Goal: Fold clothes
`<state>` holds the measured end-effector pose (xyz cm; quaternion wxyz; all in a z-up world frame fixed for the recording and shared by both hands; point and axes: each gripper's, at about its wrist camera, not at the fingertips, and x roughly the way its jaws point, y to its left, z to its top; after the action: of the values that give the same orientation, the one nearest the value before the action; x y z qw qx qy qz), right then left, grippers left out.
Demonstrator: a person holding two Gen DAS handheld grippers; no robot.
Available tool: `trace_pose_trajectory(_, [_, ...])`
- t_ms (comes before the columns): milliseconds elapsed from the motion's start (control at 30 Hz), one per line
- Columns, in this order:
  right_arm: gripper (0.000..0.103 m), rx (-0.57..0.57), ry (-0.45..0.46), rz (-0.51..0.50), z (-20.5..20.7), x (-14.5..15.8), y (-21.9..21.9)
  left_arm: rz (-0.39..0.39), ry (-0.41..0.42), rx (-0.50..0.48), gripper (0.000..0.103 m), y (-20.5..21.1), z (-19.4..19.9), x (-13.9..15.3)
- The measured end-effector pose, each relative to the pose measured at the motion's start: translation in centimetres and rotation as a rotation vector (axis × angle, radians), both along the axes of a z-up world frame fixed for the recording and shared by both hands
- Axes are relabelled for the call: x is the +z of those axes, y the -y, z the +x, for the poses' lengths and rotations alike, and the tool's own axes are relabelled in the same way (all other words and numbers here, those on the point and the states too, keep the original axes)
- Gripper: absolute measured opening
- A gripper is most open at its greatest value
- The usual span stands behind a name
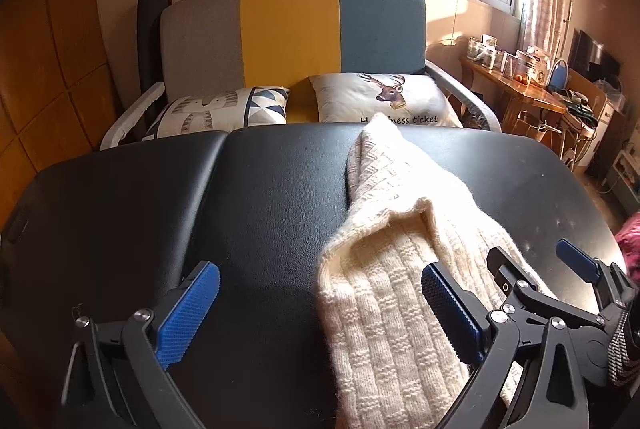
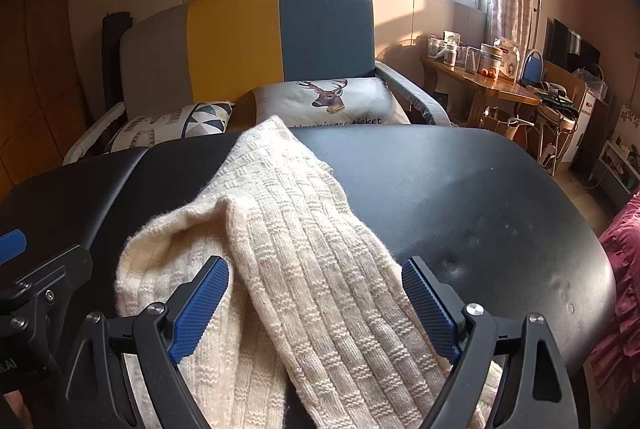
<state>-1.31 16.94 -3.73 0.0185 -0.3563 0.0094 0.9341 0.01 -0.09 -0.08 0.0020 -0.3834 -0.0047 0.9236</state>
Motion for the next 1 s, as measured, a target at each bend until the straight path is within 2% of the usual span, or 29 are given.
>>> trace_pose_trajectory(233, [0.090,0.011,0.023,-0.018,0.6,-0.3,0.2,0.039,0.017,-0.011,0.102,0.9,0.1,-0.8])
trace_pose_trajectory(333, [0.090,0.115,0.040,-0.138,0.1,-0.7,-0.9,0.165,0.046,-0.070,0.103,2.9,0.1,-2.0])
trace_pose_trajectory(400, [0.090,0.201,0.053,-0.276,-0.4,-0.8,-2.5,0.242,0.094,-0.098,0.103,5.0,0.2,-3.0])
trace_pose_trajectory(467, [0.090,0.280,0.068,-0.376,-0.9,-1.0,-3.8,0.233,0.116,-0.091,0.103,6.6,0.9,-3.9])
trace_pose_trajectory(567, [0.090,0.349,0.122,-0.399,-2.0,-1.1,-5.6,0.189,0.130,-0.053,0.103,9.4,1.9,-5.6])
trace_pose_trajectory(700, [0.090,0.346,0.264,-0.358,-3.3,-2.7,-9.1,0.223,0.217,-0.018,0.103,13.7,3.2,-7.8])
trace_pose_trajectory(767, [0.090,0.333,0.316,-0.390,-3.0,-3.8,-11.6,0.256,0.236,0.005,0.103,15.4,3.9,-8.3])
trace_pose_trajectory(800, [0.090,0.338,0.348,-0.448,-2.4,-4.3,-12.8,0.271,0.243,0.016,0.103,16.3,4.3,-8.4])
trace_pose_trajectory(867, [0.090,0.358,0.390,-0.576,-0.6,-5.1,-14.7,0.292,0.224,0.013,0.103,16.7,4.6,-8.0])
trace_pose_trajectory(1000, [0.090,0.347,0.410,-0.648,3.3,-6.8,-16.6,0.322,0.191,-0.098,0.103,13.7,3.9,-5.3])
